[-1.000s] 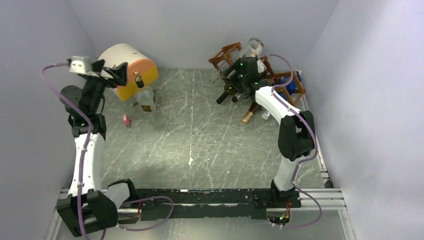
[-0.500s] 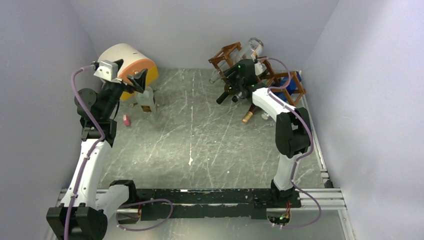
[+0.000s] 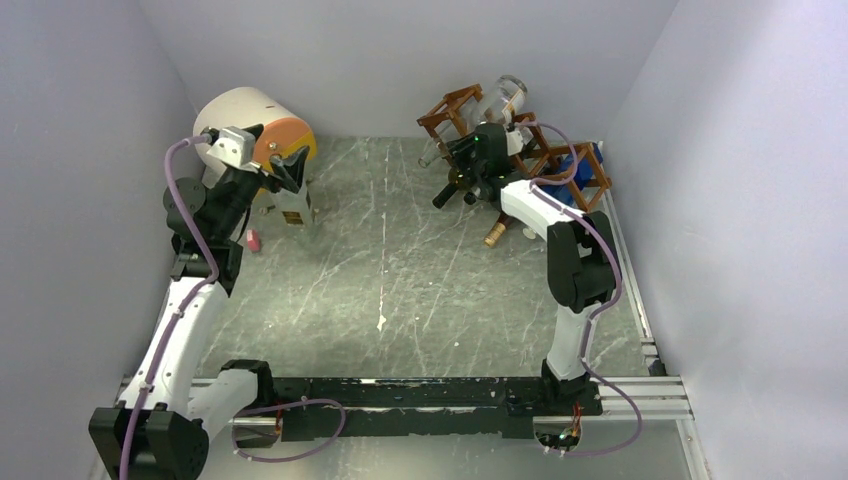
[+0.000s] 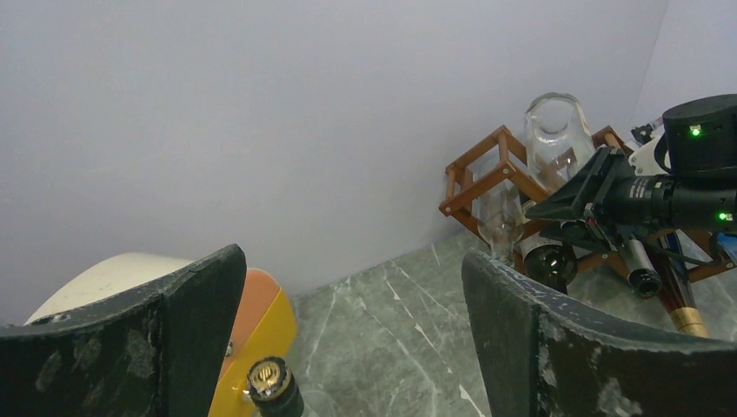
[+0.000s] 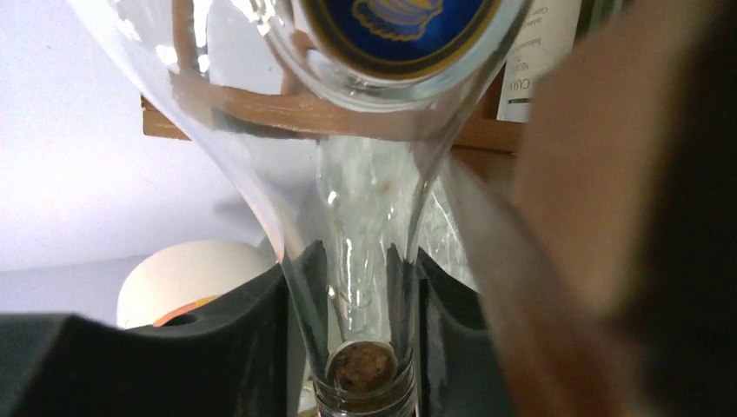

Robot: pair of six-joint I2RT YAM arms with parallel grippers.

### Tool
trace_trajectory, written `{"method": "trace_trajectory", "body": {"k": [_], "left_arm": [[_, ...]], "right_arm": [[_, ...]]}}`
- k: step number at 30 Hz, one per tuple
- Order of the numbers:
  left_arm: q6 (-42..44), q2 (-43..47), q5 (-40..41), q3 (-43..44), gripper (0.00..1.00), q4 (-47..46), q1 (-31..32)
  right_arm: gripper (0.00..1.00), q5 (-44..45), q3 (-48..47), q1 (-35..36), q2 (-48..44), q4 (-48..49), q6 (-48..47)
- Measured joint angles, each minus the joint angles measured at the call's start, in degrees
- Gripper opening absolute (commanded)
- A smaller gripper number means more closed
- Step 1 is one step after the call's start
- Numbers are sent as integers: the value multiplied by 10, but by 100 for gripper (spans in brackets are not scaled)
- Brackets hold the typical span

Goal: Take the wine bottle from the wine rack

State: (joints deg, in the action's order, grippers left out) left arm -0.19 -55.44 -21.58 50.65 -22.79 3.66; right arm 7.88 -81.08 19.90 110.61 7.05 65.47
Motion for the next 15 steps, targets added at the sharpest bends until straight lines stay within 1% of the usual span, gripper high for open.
{"method": "trace_trajectory", "body": {"k": [3, 5, 11, 15], "left_arm": [[4, 0, 0, -6, 98, -1, 3], [7, 0, 2, -8, 98, -1, 4], [13, 6, 9, -11, 98, -2, 7], [14, 10, 9, -14, 97, -6, 7]], "right_arm": [[26, 2, 8, 0, 0, 16, 3], [22, 4, 14, 1, 0, 33, 5], [1, 4, 52, 3, -19, 78, 5], [0, 5, 80, 2, -47, 97, 5]]}}
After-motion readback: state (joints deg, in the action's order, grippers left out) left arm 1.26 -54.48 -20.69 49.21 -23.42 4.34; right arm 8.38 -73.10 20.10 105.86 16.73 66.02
